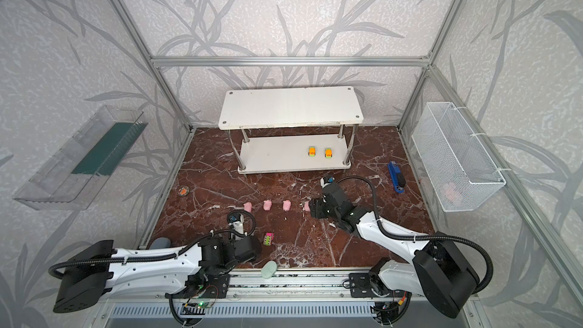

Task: Place and organize the plastic toys onto the shelf
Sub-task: 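Lower the left gripper and grasp the pink-and-green truck with green cab, then carry the pink-and-green truck with the left gripper onto the lower shelf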

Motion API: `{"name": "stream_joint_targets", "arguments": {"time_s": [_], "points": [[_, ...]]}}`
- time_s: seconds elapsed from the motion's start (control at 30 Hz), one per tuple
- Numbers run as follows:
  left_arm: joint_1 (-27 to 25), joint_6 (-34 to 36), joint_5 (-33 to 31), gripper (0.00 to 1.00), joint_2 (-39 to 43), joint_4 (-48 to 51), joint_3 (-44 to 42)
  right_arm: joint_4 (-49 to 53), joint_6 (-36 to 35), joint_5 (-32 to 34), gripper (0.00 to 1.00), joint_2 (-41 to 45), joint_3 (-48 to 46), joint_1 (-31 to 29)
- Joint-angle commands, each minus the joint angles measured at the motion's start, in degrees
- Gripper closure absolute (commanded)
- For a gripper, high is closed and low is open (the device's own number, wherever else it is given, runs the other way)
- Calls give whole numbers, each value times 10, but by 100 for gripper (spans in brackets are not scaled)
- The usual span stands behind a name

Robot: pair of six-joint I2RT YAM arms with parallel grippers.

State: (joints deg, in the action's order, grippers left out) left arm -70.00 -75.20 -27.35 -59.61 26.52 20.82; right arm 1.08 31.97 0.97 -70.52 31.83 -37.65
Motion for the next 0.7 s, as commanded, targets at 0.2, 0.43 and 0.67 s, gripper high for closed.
{"name": "stream_joint_targets", "arguments": {"time_s": [0.2, 0.43, 0.67], "points": [[3, -3, -25, 74, 38, 81, 30, 0, 4, -4, 28, 2, -1, 5], [10, 43, -61, 74, 94, 210, 133, 6, 3, -4, 28, 6, 2, 6], [80, 197, -44, 74, 53, 189, 260, 18, -5, 0, 28, 18, 12, 10]]}}
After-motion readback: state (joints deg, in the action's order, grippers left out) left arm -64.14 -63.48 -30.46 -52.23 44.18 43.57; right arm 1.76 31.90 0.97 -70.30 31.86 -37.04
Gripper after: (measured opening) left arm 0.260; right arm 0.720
